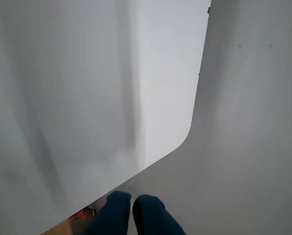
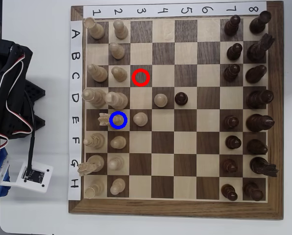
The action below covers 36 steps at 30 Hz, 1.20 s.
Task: Move the piece to destination
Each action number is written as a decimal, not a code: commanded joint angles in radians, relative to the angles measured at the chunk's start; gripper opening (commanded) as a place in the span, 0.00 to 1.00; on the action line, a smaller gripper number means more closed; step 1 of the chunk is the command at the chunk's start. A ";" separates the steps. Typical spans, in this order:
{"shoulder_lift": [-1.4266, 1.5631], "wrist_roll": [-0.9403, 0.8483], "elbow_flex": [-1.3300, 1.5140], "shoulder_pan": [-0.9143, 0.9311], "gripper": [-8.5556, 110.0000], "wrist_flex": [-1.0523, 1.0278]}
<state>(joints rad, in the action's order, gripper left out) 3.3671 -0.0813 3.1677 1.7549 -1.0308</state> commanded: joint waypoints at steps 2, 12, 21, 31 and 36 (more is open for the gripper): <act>0.060 0.021 -0.011 -0.011 0.07 0.051; 0.060 0.025 -0.015 -0.051 0.07 0.037; 0.060 0.028 -0.017 -0.089 0.07 0.029; 0.060 0.023 -0.020 -0.121 0.07 0.018; 0.060 0.025 -0.023 -0.126 0.07 0.008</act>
<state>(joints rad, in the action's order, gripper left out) 3.3671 -0.0736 3.1677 1.6521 -1.0308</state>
